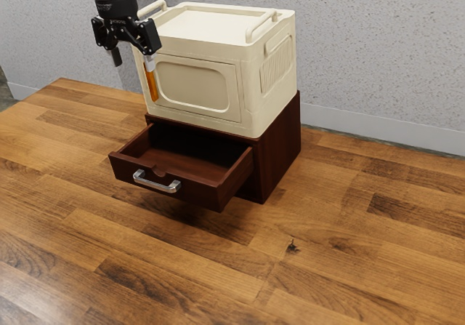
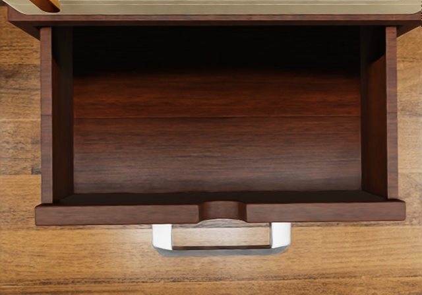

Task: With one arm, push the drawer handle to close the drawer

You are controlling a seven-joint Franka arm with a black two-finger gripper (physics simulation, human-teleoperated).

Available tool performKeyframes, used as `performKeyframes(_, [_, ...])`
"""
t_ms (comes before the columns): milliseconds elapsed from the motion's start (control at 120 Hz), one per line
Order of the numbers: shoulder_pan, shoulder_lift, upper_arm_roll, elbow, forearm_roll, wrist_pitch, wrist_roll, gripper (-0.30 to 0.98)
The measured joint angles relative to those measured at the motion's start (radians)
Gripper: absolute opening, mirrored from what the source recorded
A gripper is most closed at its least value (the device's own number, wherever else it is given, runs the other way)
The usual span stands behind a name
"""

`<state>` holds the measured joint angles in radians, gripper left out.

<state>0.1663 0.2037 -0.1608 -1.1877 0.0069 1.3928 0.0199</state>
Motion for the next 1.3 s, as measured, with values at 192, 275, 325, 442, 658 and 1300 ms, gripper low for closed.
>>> performKeyframes(192, [0.002, 0.001, 0.001, 0.000, -0.008, 0.000, 0.000, 0.69])
performKeyframes(275, [0.007, -0.009, 0.000, 0.024, -0.018, -0.007, -0.002, 0.69])
performKeyframes(325, [0.010, -0.057, -0.005, 0.081, -0.018, -0.019, -0.005, 0.69])
performKeyframes(442, [-0.013, -0.114, -0.025, 0.114, -0.030, -0.038, -0.019, 0.69])
performKeyframes(658, [-0.005, -0.137, -0.032, -0.017, -0.028, -0.049, -0.063, 0.69])
performKeyframes(1300, [0.037, -0.465, -0.028, -1.145, 0.042, 0.696, -0.097, 0.03])
